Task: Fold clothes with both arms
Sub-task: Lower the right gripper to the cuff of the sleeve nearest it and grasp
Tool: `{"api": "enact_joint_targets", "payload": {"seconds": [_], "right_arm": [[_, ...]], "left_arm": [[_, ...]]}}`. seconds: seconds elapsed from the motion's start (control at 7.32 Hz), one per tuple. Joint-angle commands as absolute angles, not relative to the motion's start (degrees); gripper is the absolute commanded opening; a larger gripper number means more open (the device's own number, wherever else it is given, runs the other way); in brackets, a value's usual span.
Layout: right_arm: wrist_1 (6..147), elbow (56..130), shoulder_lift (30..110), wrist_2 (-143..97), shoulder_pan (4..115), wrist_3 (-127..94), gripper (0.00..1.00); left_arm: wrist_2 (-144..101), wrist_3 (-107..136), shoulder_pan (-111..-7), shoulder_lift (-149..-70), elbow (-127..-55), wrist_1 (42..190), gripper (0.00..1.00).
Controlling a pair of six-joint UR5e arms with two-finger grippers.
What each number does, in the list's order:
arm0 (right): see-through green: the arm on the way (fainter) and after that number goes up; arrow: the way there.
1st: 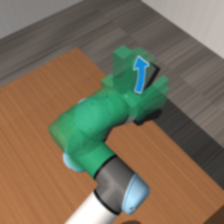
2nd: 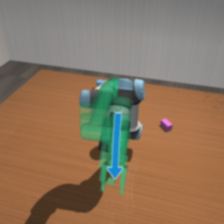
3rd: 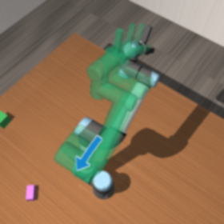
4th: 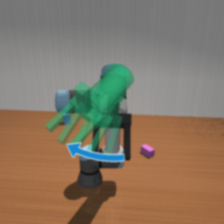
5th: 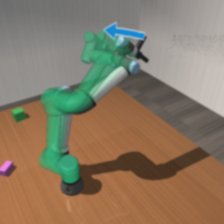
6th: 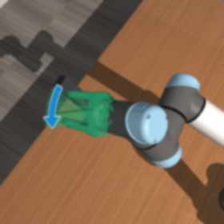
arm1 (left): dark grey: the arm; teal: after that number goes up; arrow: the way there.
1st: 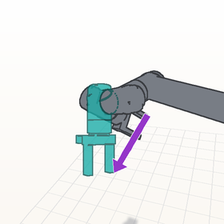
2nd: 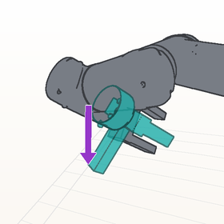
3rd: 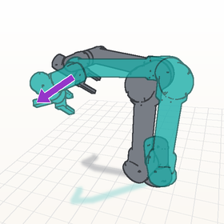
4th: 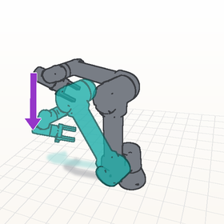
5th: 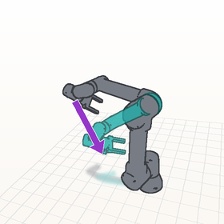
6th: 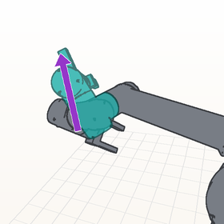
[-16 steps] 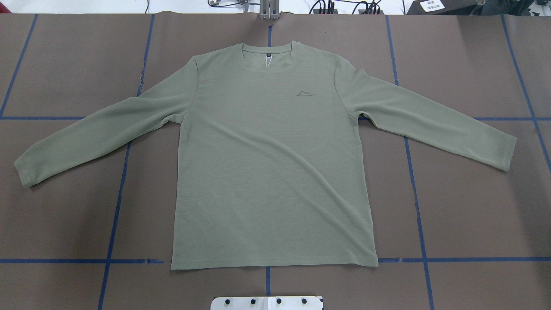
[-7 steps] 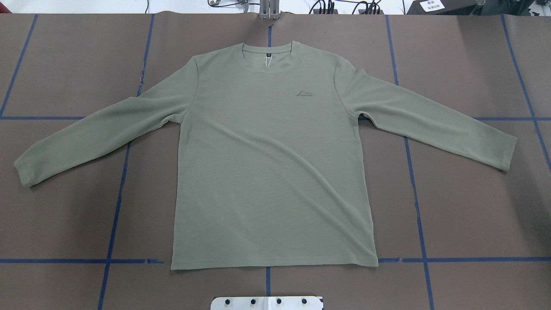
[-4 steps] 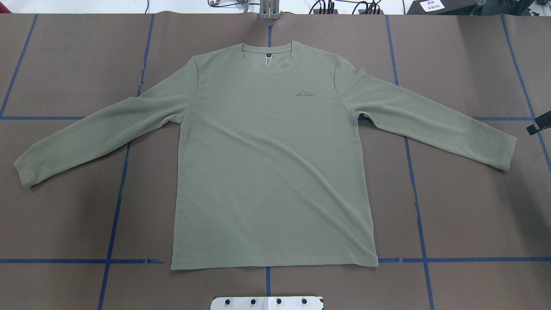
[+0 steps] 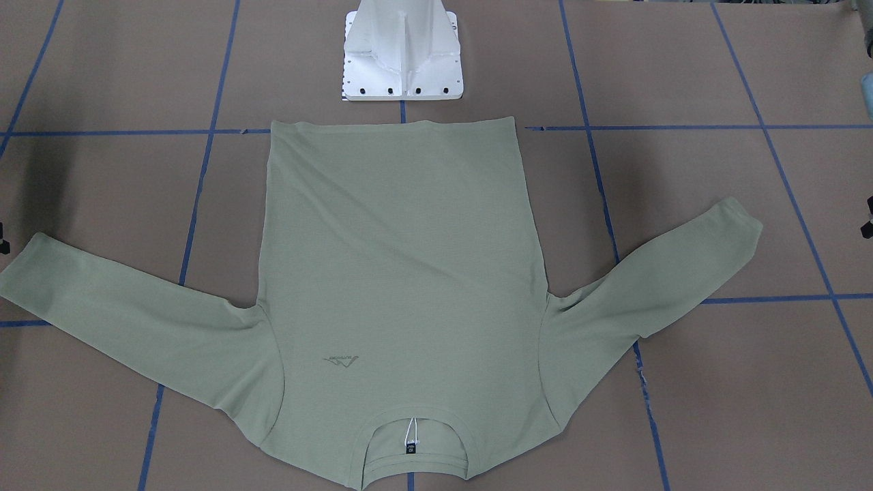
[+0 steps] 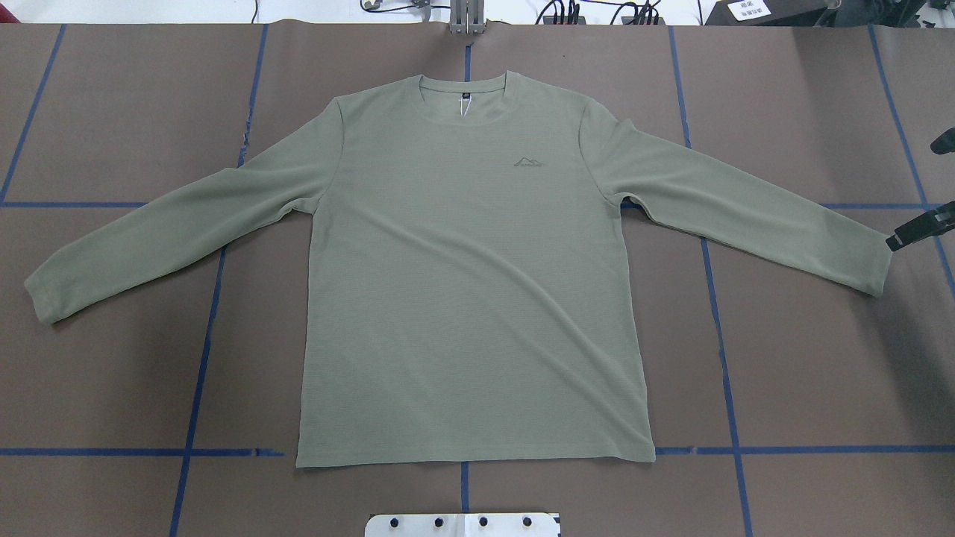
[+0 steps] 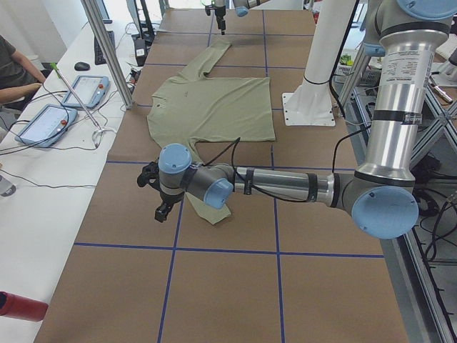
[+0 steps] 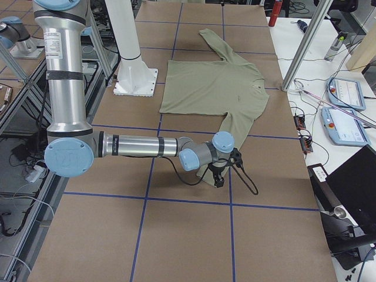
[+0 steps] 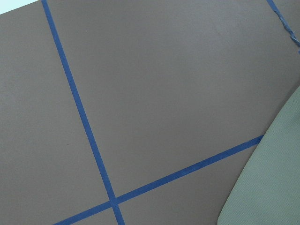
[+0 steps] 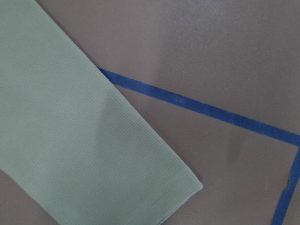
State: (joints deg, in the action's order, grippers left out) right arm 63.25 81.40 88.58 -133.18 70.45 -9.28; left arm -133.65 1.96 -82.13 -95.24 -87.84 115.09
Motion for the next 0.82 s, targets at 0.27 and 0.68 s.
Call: {"api": "enact_joint_targets", "payload": {"seconds": [0.27,0.68], "right_arm": [[51.59,76.82,87.71,-132.19,67.33,-21.88,1.00],[51.77,76.38,87.71,-129.64,66.54,-21.80,1.00]], "left_arm": [[-133.95,1.85,-82.09,-95.01,-87.80,115.22,1.00],[-133.95,1.85,-82.09,-95.01,-87.80,115.22,1.00]]}}
